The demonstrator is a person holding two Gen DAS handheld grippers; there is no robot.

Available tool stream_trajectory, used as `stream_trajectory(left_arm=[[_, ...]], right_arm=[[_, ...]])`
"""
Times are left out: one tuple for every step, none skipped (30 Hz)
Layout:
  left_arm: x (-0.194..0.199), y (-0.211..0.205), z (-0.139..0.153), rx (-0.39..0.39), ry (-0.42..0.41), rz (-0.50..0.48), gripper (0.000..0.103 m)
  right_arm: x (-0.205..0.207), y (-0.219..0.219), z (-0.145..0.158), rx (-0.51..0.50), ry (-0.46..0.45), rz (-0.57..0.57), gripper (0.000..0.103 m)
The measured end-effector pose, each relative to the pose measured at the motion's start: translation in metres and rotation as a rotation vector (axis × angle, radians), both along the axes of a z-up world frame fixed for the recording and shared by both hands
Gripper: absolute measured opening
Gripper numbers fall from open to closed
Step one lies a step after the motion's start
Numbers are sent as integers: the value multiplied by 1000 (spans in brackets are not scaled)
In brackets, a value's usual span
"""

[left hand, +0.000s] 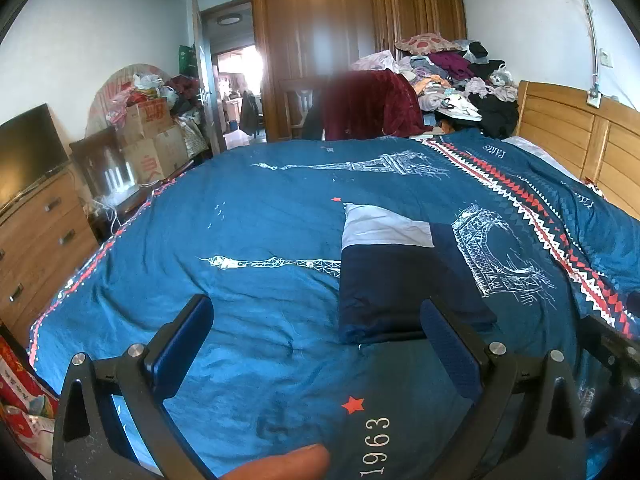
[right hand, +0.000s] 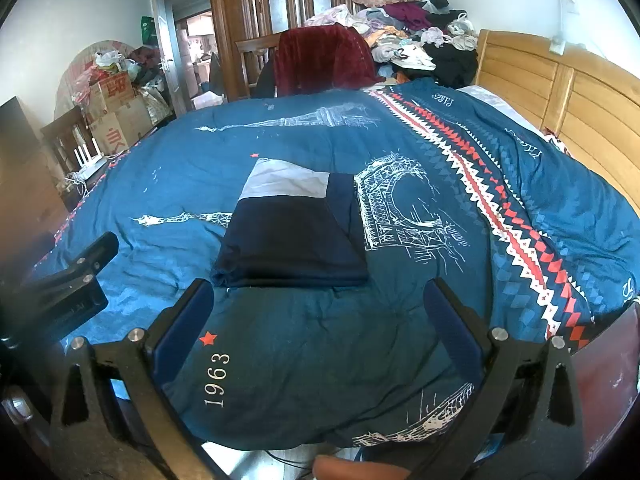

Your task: Fold large clothes

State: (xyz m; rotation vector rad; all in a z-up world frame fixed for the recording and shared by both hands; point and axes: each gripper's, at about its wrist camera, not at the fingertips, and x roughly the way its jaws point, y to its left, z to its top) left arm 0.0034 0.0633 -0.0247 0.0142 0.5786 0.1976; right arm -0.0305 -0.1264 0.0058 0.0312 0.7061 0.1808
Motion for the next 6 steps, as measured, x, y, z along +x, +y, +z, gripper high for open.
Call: stream_trajectory(left_arm=[[1, 0, 0, 0, 1, 0, 103], [1, 0, 0, 1, 0, 0, 103], [1, 0, 0, 2, -1, 0, 103], [1, 0, 0, 2, -3, -1, 103], [1, 0, 0, 0, -3, -1, 103], [1, 0, 0, 0, -3, 0, 103]], right_arm=[[0, 0, 0, -1, 0, 0, 103], [1, 0, 0, 0, 1, 0, 103], [1, 0, 0, 0, 2, 5, 103], [0, -1, 0, 1, 1, 9, 103], [-1, 0, 1, 2, -8, 13, 103], [-2, 0, 1, 0, -15, 13, 103]])
